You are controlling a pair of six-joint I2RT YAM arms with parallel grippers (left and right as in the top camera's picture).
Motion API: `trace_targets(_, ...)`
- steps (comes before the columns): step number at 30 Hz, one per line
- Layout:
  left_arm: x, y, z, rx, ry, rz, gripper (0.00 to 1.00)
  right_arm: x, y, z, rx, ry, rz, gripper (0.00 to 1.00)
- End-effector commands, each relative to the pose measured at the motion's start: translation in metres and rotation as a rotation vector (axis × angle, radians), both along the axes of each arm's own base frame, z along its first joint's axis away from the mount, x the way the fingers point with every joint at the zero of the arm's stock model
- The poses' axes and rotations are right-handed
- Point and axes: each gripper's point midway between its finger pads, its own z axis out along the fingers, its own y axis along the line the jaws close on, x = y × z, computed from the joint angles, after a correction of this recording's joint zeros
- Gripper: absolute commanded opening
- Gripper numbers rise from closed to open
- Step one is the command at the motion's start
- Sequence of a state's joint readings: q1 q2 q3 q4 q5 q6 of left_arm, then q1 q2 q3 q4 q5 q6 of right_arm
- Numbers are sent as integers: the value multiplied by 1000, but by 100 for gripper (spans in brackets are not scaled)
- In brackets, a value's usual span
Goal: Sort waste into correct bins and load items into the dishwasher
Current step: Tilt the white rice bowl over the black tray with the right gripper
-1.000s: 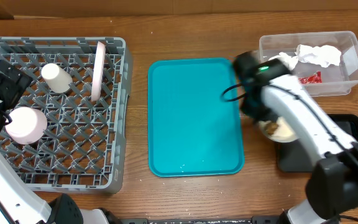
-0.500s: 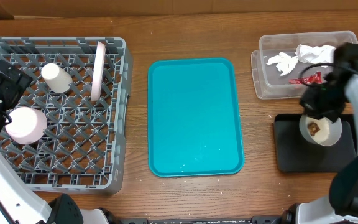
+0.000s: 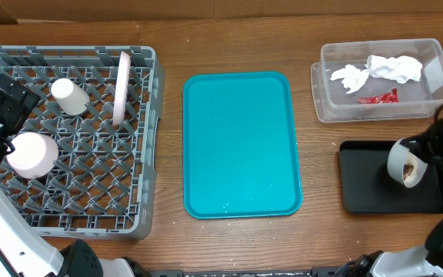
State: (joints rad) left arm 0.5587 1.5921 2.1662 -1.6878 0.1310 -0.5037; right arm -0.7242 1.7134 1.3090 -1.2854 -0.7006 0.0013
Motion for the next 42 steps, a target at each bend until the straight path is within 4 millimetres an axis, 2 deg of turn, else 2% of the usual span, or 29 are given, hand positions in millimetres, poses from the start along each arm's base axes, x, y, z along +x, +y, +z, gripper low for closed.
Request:
trace_targets(1, 1, 0, -1, -17, -1, 19, 100, 10, 9, 20, 107, -189, 11, 4)
trace_targets(17, 1, 0, -1, -17, -1, 19, 100, -8, -23, -13, 358, -246, -228, 4)
trace_targets(19, 1, 0, -1, -17, -1, 19, 100, -6, -22, -10, 373, -294, -214, 4)
trace_targets(30, 1, 0, -1, -17, -1, 19, 100, -3, -20, 2, 452, -321, -249, 4)
trace_targets(34, 1, 0, -1, -17, -1, 19, 100, 2, -34, 2, 433, -361, -279, 4)
trace_targets(38, 1, 0, -1, -17, -1, 19, 100, -9, -31, 6, 466, -344, -295, 4)
trace_targets(42, 1, 0, -1, -17, -1, 19, 100, -11, -47, 0, 432, -336, -337, 4)
